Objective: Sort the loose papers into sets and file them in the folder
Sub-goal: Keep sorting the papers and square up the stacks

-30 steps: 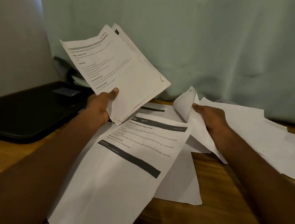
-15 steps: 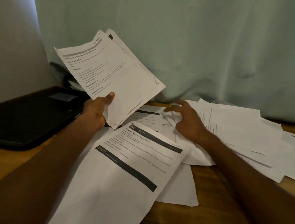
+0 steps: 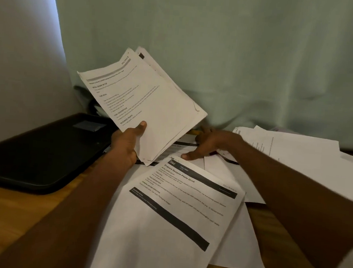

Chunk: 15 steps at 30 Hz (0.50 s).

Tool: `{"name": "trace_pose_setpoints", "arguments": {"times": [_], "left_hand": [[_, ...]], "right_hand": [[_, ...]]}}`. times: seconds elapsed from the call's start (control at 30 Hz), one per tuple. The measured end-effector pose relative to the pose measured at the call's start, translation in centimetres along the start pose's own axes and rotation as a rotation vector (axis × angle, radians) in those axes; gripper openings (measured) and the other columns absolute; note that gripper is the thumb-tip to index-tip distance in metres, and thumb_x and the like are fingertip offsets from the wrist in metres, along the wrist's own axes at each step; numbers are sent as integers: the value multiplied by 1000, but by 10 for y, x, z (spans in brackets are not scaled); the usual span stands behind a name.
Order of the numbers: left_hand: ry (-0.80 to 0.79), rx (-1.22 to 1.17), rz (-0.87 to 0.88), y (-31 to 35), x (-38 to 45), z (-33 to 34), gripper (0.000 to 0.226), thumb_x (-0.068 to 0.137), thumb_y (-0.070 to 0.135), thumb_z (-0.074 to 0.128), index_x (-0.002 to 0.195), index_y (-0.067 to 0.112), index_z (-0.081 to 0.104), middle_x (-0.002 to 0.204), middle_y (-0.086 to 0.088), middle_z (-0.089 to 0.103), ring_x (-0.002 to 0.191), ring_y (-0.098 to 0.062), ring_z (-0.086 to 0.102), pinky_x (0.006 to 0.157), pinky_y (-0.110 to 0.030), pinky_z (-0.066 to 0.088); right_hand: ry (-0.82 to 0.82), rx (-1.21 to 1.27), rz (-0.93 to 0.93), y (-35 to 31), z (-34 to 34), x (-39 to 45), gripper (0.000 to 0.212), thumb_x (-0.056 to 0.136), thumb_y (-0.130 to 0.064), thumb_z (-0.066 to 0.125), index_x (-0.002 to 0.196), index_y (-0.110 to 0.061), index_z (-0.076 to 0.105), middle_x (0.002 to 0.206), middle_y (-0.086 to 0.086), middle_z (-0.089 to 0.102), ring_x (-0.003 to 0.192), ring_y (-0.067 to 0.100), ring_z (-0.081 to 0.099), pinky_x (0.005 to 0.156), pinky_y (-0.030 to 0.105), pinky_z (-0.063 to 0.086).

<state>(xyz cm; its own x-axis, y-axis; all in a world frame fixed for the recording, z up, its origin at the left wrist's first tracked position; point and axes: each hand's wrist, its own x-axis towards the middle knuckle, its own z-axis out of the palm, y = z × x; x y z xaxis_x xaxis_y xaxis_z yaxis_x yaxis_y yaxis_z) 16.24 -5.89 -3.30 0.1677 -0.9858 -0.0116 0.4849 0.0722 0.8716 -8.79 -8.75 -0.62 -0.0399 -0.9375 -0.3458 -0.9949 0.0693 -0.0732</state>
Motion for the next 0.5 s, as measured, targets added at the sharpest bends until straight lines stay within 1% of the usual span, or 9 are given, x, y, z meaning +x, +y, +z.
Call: {"name": "trace_pose_setpoints", "arguments": {"times": [0.07,0.1,0.17,0.2,0.27,0.33,0.4,0.43,0.5], "left_hand": [[-11,-9,1,1,2,-1,47,86,11,81,130,14,64,120,-5,72,106,-24,69,87,-48,58],[-20,-16,0,1,3,0,47,86,12,82,130,14,65,121,-6,72,108,-25,68,89,-50,58],[-31,-39,-1,2,4,0,49,85,12,82,131,14,64,121,-6,72,110,-26,68,91,-51,57],[-34,-51,-1,3,4,1,49,86,11,81,132,14,64,121,-6,72,110,-26,68,92,-51,57],[-36,-64,8,4,4,2,50,86,10,80,133,13,63,123,-6,72,111,-27,68,94,-52,56],[-46,-83,18,4,4,3,50,87,8,79,134,11,62,125,-7,71,113,-27,68,97,-53,55],[-47,-92,17,4,4,2,50,87,8,79,134,10,62,125,-7,71,113,-27,68,98,-54,55],[-44,-88,13,4,4,2,50,87,8,80,133,11,63,124,-7,71,113,-27,68,98,-54,55],[-40,-79,8,3,5,1,50,85,10,82,131,12,64,123,-6,72,114,-28,68,97,-54,55]], "right_hand": [[7,101,-10,-3,-5,9,164,26,-97,74,163,-30,12,170,-4,16,156,24,12,124,50,19],[34,62,-45,-6,-6,3,158,32,-96,74,163,-30,15,170,-2,17,156,25,12,123,51,20],[115,-10,-93,-11,-11,-3,126,58,-85,75,160,-27,27,168,2,20,154,28,15,123,52,24],[151,13,-95,-13,-12,-5,110,69,-76,75,157,-26,34,165,5,26,151,29,21,121,50,28],[221,126,-86,-12,-11,3,90,72,-64,81,146,-22,52,152,8,46,137,28,44,110,44,43],[314,275,-59,-7,-7,15,77,68,-52,90,132,-16,63,131,7,64,114,23,60,97,39,53],[372,380,-27,-2,-3,21,67,71,-38,91,127,-14,64,115,6,69,101,22,66,90,39,58],[378,421,-33,1,-1,21,58,74,-32,90,123,-13,64,107,5,71,94,20,67,83,35,59],[421,422,-44,3,3,16,34,83,-24,84,109,-13,66,92,3,70,79,15,66,65,26,56]]}}
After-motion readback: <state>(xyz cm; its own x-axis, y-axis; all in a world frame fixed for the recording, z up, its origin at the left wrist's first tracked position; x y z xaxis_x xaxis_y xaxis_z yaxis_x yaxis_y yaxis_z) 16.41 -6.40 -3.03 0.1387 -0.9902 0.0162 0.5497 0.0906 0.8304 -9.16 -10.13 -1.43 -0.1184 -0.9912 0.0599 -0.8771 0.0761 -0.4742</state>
